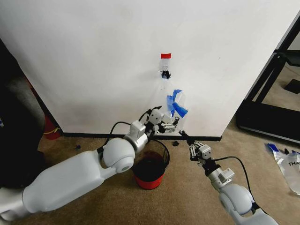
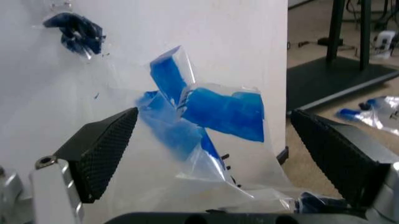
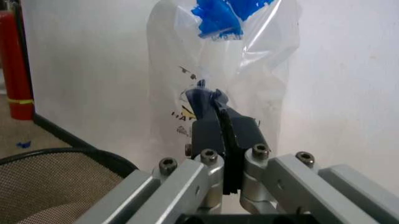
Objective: Pick up the garbage bag from the wall and place it over the trash bin.
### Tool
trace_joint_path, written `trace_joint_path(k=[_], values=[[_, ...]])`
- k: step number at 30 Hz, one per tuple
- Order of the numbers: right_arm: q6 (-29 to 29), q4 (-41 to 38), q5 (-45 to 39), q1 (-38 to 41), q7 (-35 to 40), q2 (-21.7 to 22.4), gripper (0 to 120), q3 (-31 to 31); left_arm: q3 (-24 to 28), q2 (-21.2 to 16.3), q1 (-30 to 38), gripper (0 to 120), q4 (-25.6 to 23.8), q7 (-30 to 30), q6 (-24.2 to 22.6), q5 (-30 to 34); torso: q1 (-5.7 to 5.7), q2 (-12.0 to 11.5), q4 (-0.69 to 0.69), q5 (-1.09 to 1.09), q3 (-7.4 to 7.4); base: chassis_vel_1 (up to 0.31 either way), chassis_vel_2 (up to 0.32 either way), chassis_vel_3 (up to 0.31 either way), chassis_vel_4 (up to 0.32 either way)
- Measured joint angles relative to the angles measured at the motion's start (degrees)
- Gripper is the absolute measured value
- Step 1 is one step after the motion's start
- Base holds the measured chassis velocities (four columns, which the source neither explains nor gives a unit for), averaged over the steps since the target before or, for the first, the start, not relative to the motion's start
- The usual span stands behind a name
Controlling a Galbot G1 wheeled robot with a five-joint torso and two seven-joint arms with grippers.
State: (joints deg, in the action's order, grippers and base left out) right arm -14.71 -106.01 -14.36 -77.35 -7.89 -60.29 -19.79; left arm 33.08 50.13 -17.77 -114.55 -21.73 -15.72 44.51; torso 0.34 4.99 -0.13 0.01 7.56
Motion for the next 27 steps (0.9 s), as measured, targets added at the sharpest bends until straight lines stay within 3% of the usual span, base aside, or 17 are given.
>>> trace_joint_path(k=[9, 19, 27], values=[[-0.1, 0.1, 0.5, 0.0, -0.1, -0.4, 0, 0.1, 3.3, 2.0, 2.8, 93, 1.1, -2.0, -5.2, 2.0, 0.00, 0.0, 0.01, -0.01, 0.00, 0.000, 0.000, 0.000, 0.000], [-0.1, -1.1, 0.4, -0.6, -0.2, -0.3, 0, -0.4, 5.6, 3.5, 5.2, 85, 6.1, -1.9, -5.7, 1.0, 0.00, 0.0, 0.00, -0.01, 0.00, 0.000, 0.000, 0.000, 0.000], [0.9, -2.0, -2.4, -1.0, 0.4, -0.4, 0, -0.4, 6.4, 3.7, 4.8, 61, 8.8, -1.7, -4.6, -0.7, 0.00, 0.0, 0.00, -0.01, 0.00, 0.000, 0.000, 0.000, 0.000]])
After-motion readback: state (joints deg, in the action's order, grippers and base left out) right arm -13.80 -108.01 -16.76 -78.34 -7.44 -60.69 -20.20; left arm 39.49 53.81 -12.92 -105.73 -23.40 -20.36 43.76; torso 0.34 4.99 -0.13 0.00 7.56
